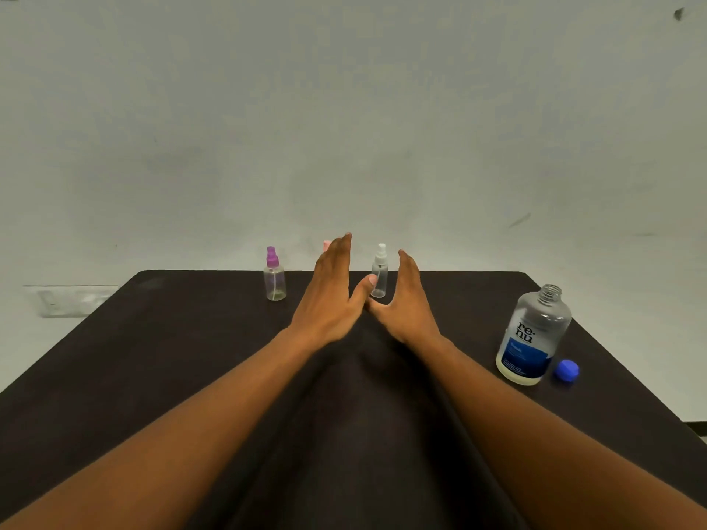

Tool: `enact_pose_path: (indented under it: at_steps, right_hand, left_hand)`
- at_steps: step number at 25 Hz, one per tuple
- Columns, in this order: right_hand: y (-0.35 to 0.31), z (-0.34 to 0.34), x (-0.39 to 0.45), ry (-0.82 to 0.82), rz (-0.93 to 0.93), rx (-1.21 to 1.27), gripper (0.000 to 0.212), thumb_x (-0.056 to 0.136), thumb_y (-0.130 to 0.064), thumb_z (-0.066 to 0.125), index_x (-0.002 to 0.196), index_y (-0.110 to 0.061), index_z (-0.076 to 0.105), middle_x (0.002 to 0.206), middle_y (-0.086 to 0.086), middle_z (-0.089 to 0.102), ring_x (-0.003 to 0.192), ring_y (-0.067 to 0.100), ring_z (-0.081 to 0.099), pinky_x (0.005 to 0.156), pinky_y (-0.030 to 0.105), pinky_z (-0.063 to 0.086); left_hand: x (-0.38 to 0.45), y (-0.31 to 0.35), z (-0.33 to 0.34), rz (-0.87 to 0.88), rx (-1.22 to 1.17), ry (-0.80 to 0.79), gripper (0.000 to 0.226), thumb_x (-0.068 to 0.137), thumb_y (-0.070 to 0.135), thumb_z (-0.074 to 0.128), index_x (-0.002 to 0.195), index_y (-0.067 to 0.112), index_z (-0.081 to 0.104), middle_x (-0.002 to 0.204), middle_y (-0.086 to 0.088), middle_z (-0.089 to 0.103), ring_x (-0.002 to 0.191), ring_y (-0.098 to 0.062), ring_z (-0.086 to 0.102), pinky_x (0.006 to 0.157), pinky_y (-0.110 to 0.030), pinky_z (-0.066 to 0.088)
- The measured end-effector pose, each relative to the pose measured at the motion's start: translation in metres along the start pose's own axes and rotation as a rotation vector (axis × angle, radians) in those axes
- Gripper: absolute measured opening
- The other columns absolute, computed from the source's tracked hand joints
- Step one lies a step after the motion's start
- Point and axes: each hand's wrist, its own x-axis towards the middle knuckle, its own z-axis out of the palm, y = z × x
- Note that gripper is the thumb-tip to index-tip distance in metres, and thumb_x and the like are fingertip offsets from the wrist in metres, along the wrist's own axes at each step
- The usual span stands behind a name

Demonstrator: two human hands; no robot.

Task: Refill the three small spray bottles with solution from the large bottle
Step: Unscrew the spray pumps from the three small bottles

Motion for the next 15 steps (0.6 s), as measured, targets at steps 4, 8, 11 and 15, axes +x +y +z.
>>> enact_pose_path:
  at_steps: [4,8,11,15]
  right_hand:
    - [0.007,0.021,0.035,0.051,0.113,0.172,0.109,0.080,-0.053,0.078,0.162,-0.019,0.015,0.166,0.005,0.026,0.150,0.025,0.032,0.114,0.038,0.033]
    - [0.008,0.033,0.056,0.106,0.193,0.298,0.085,0.080,-0.039,0.083,0.148,-0.015,0.039,0.139,0.004,0.056,0.127,0.024,0.057,0.099,0.032,0.050]
    - [0.007,0.040,0.062,0.133,0.220,0.323,0.061,0.080,-0.034,0.084,0.130,-0.016,0.053,0.117,0.001,0.063,0.108,0.020,0.064,0.089,0.030,0.054]
    - [0.010,0.050,0.069,0.132,0.276,0.306,0.043,0.085,-0.025,0.081,0.119,-0.011,0.060,0.112,0.006,0.066,0.102,0.023,0.065,0.094,0.037,0.056]
  left_hand:
    - [0.019,-0.004,0.009,-0.012,-0.118,0.041,0.078,0.101,0.064,0.038,0.162,0.035,-0.001,0.172,0.009,0.005,0.159,-0.015,0.003,0.127,-0.049,0.019]
    - [0.032,-0.009,0.013,-0.053,-0.243,0.120,0.071,0.103,0.054,0.045,0.162,0.032,0.011,0.169,0.005,0.022,0.154,-0.019,0.025,0.122,-0.051,0.032]
    - [0.034,-0.010,0.014,-0.063,-0.290,0.165,0.067,0.103,0.049,0.048,0.161,0.029,0.019,0.164,0.003,0.032,0.148,-0.017,0.036,0.119,-0.047,0.038]
    - [0.038,-0.011,0.017,-0.073,-0.309,0.178,0.064,0.104,0.045,0.049,0.160,0.028,0.022,0.161,0.002,0.036,0.145,-0.017,0.040,0.118,-0.045,0.039]
